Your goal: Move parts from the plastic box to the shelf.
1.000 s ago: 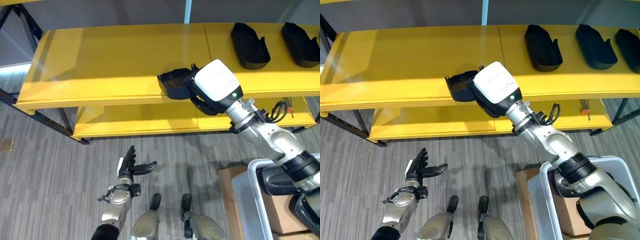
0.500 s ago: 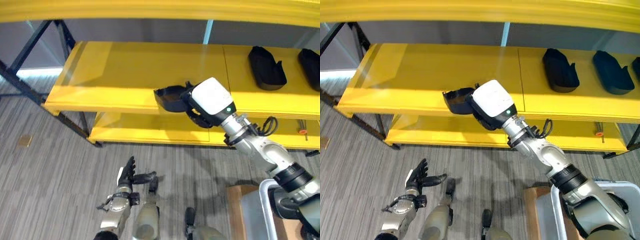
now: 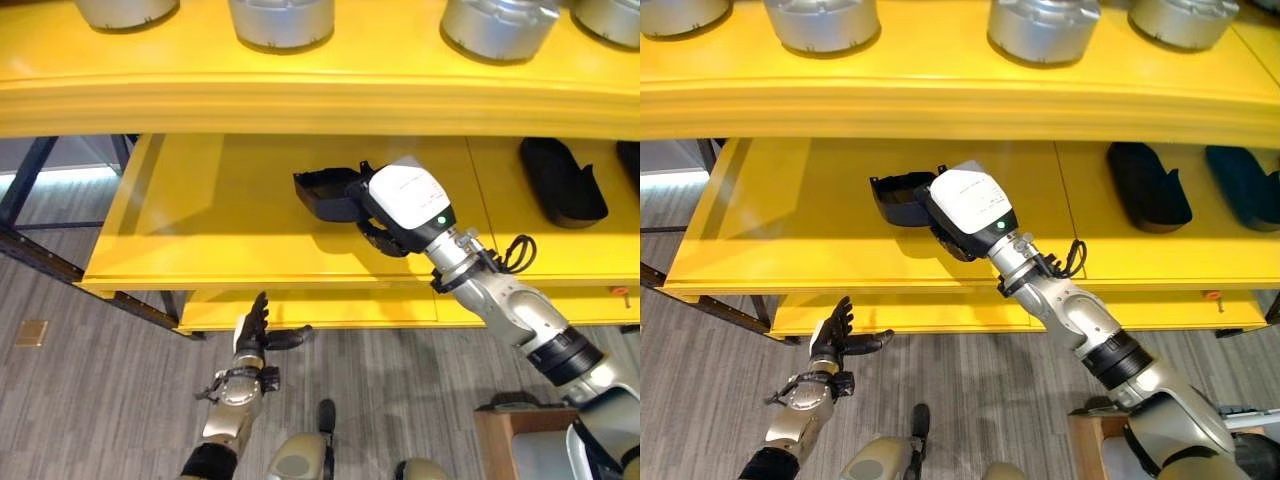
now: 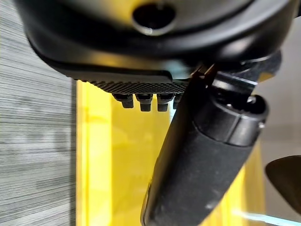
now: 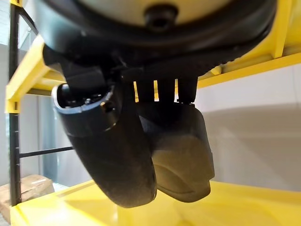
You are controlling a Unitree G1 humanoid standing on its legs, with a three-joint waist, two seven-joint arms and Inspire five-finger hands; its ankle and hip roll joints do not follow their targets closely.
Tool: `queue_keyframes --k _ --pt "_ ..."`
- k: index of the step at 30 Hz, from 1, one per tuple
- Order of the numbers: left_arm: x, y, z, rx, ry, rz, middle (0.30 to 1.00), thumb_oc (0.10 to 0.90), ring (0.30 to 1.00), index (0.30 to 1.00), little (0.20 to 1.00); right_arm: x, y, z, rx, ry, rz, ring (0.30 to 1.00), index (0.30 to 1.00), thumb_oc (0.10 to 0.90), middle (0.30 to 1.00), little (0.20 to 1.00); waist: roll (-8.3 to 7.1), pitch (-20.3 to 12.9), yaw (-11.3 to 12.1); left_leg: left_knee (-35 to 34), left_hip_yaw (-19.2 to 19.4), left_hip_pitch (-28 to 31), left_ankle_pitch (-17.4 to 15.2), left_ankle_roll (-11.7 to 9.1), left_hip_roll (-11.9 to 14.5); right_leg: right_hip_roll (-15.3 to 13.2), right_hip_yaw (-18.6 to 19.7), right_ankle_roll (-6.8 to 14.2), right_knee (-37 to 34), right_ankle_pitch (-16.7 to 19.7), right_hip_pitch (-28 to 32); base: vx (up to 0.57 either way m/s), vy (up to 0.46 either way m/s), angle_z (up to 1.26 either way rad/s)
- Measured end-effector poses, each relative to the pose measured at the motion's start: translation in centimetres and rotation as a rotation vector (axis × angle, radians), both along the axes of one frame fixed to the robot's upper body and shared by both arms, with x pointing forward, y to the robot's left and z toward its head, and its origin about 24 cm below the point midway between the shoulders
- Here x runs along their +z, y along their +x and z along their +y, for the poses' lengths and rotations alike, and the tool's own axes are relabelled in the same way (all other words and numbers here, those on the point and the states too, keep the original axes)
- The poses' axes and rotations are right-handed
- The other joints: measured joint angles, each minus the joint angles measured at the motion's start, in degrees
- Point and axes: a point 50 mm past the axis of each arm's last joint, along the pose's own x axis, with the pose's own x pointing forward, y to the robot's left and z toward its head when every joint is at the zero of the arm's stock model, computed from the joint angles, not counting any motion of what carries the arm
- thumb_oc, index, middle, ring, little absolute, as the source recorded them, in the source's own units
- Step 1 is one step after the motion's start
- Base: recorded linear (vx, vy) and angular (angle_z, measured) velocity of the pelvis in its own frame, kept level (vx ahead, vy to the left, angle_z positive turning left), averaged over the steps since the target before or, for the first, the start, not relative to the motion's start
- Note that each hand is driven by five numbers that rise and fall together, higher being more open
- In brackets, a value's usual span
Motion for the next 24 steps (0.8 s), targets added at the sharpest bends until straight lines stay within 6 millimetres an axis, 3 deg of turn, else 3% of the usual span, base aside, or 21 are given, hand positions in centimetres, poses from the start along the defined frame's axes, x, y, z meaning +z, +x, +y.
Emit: queue_keyframes --k 2,3,4,5,7,9,11,12,13,14,17,19,24 --pt "0.1 0.0 0.2 -0.004 0.001 -0.002 1.000 0.900 1.000 1.000 1.000 0.1 -0.1 0.2 0.010 0.004 -0.001 0.300 0.300 0.400 0.300 0.300 0.29 0.16 -0.13 0.34 0.29 1.01 -0.95 0.46 -0.17 -3.58 -2.45 -1.71 -0.99 -1.56 -2.31 0.15 -0.063 -0.01" --pt "-0.2 -0.4 0.5 0.008 0.002 0.011 1.000 0.900 1.000 1.000 1.000 0.1 -0.2 0.5 0.021 0.010 0.001 0.300 0.300 0.400 0.300 0.300 0.34 0.18 -0.19 0.39 0.91 1.59 -1.21 0.20 -0.08 -6.90 -5.62 -2.14 -7.69 -1.62 -2.12 0.12 -0.121 -0.28" --pt "-0.4 -0.8 1.0 0.022 0.005 0.020 1.000 0.900 1.000 1.000 1.000 0.0 -0.3 1.0 0.039 0.020 0.004 0.300 0.300 0.400 0.300 0.300 0.35 0.17 -0.38 0.45 1.80 1.85 -1.51 0.08 -0.08 -9.42 -8.05 -1.58 -18.23 0.59 -1.06 0.20 -0.232 -0.17" --pt "-0.4 -1.0 1.4 0.033 0.012 0.022 1.000 0.900 1.000 1.000 1.000 -0.4 -0.3 1.1 0.044 0.016 0.017 0.300 0.300 0.400 0.300 0.300 0.42 0.21 -1.29 0.35 1.13 2.08 -1.92 -0.45 0.96 -12.02 -7.91 -0.81 -27.63 5.30 -1.18 0.24 -0.289 -0.12" --pt "-0.6 -1.4 1.9 0.057 0.011 0.027 1.000 0.900 1.000 1.000 1.000 -0.8 0.0 1.2 0.037 0.018 0.038 0.300 0.300 0.400 0.300 0.300 0.16 0.08 -1.28 0.47 1.00 2.38 -2.84 -1.78 1.59 -12.98 -7.60 2.21 -39.72 9.98 0.09 0.15 -0.216 -0.03" --pt "-0.7 -1.4 2.0 0.061 0.013 0.029 1.000 0.900 1.000 1.000 1.000 -0.9 0.1 1.0 0.026 0.013 0.040 0.300 0.300 0.400 0.300 0.300 0.02 0.12 -3.08 0.33 -0.99 2.13 -2.43 -2.28 2.01 -11.82 -2.53 3.10 -43.36 13.50 -0.06 0.12 -0.273 0.43" --pt "-0.8 -1.3 1.4 0.059 -0.008 0.031 1.000 0.900 1.000 1.000 1.000 -1.1 0.2 0.2 -0.008 -0.004 0.046 0.300 0.300 0.400 0.300 0.300 -0.56 -0.05 -3.90 0.61 -3.79 3.02 -2.67 -3.72 1.79 -9.83 -2.63 2.93 -40.41 14.97 2.37 0.12 -0.276 0.74" --pt "-1.0 -1.7 1.6 0.069 -0.010 0.039 1.000 0.900 1.000 1.000 1.000 -1.1 0.3 0.2 -0.013 -0.007 0.050 0.300 0.300 0.400 0.300 0.300 -1.47 -0.41 -2.82 -0.17 -3.76 4.32 -2.66 -4.74 1.79 -8.60 -6.39 1.56 -39.87 15.88 3.56 0.13 -0.286 0.29" --pt "-1.3 -2.5 2.2 0.086 -0.002 0.054 1.000 0.900 1.000 1.000 1.000 -1.3 0.3 0.4 -0.008 0.003 0.057 0.300 0.300 0.400 0.300 0.300 -3.18 -1.43 -1.78 -0.74 -3.75 5.37 -2.99 -5.99 1.63 -6.90 -7.34 -0.28 -40.09 17.89 5.41 0.12 -0.264 -0.19" --pt "-1.6 -3.0 2.6 0.110 -0.003 0.065 1.000 0.900 1.000 1.000 1.000 -1.1 0.5 0.7 -0.003 0.016 0.056 0.300 0.300 0.400 0.300 0.300 -3.85 -2.04 -0.51 -0.73 -3.33 5.86 -3.51 -7.28 2.21 -6.18 -9.46 0.42 -41.73 14.97 6.56 0.10 -0.259 -0.24" --pt "-1.8 -3.5 2.9 0.136 -0.016 0.072 1.000 0.900 1.000 1.000 1.000 -0.9 0.5 0.9 0.009 0.029 0.051 0.300 0.300 0.400 0.300 0.300 -2.97 -2.30 -1.02 -1.27 -3.96 6.19 -2.91 -9.76 6.61 -1.97 -9.96 0.61 -43.34 13.44 8.09 0.08 -0.193 0.00" --pt "-2.0 -3.5 2.1 0.131 -0.044 0.075 1.000 0.900 1.000 1.000 1.000 -1.0 0.6 0.4 -0.005 0.010 0.052 0.300 0.300 0.400 0.300 0.300 -2.37 -2.49 -1.93 -2.73 -4.11 7.19 -2.01 -11.10 10.92 2.54 -11.04 -1.42 -43.35 12.17 8.77 0.09 -0.202 0.08" --pt "-2.6 -3.4 -1.1 0.055 -0.118 0.087 1.000 0.900 1.000 1.000 1.000 -1.2 0.7 -1.1 -0.047 -0.028 0.056 0.300 0.300 0.400 0.300 0.300 -0.69 -3.01 -4.91 -4.43 -5.03 7.72 -1.40 -12.12 13.93 5.14 -12.31 -2.94 -43.39 11.56 9.32 0.06 -0.107 0.10"
